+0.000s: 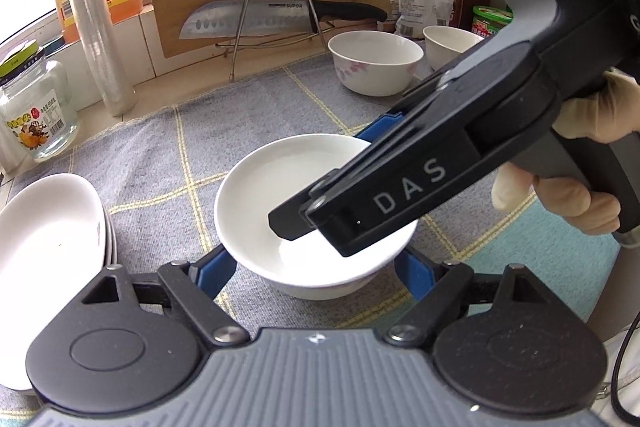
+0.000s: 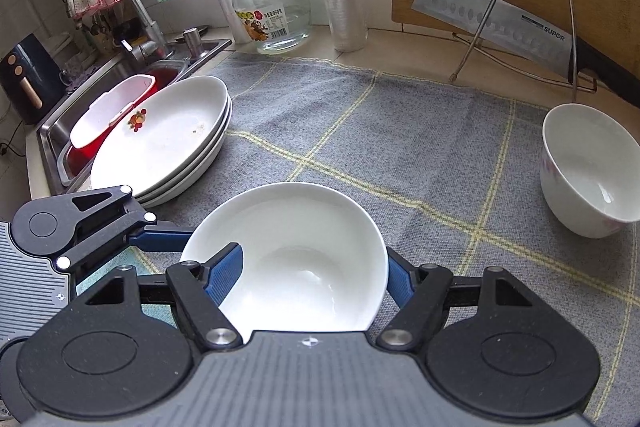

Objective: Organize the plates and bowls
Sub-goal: 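Lower the bowl onto the towel beside the plates and open the right gripper, then move the left gripper to another white floral bowl and grasp its rim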

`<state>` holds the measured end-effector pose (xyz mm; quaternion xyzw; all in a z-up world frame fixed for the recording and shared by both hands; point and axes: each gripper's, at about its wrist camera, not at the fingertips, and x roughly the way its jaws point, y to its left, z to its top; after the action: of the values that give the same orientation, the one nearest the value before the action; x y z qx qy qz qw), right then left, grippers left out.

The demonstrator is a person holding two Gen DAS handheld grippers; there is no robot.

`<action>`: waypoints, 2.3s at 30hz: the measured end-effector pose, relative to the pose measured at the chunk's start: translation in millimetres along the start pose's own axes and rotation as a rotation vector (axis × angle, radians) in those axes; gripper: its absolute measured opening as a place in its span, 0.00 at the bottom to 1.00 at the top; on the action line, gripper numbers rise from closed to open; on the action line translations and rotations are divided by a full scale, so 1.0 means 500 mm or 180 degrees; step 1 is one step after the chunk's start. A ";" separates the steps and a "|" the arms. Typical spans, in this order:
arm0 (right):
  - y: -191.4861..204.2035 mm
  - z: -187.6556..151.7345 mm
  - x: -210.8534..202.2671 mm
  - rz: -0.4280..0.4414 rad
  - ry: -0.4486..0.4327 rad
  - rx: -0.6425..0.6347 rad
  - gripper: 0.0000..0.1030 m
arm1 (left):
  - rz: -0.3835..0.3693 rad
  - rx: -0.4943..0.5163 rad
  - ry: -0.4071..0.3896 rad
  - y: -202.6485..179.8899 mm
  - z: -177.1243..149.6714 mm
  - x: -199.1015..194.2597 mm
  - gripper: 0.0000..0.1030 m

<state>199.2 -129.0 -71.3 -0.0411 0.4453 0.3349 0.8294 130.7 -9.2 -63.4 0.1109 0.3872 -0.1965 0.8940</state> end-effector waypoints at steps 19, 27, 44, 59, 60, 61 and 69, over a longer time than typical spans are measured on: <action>-0.034 -0.016 -0.087 -0.0441 -0.0415 0.0092 1.00 | 0.0102 -0.0166 -0.0092 -0.010 0.007 -0.073 0.91; -0.100 -0.050 -0.133 -0.1109 -0.0579 0.0125 1.00 | -0.0009 -0.0005 0.0052 -0.039 0.046 -0.059 0.91; -0.229 -0.129 -0.145 -0.1357 -0.0442 0.0231 1.00 | -0.0015 -0.0101 0.0175 -0.054 0.179 0.039 0.91; -0.244 -0.089 -0.099 -0.1287 -0.0569 -0.0136 1.00 | -0.0100 -0.0017 0.0287 -0.056 0.341 0.206 0.90; -0.245 -0.087 -0.097 -0.1289 -0.0585 -0.0126 1.00 | -0.0115 -0.0017 0.0272 -0.055 0.349 0.213 0.90; -0.246 -0.084 -0.094 -0.1292 -0.0597 -0.0116 1.00 | -0.0134 -0.0019 0.0262 -0.054 0.357 0.219 0.88; -0.256 -0.061 -0.079 -0.1397 -0.0685 -0.0131 1.00 | -0.0211 0.0030 0.0266 -0.055 0.405 0.276 0.84</action>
<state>238.5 -259.7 -88.7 -0.1177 0.3278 0.1582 0.9239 335.9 -141.4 -29.3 0.1104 0.4268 -0.2231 0.8694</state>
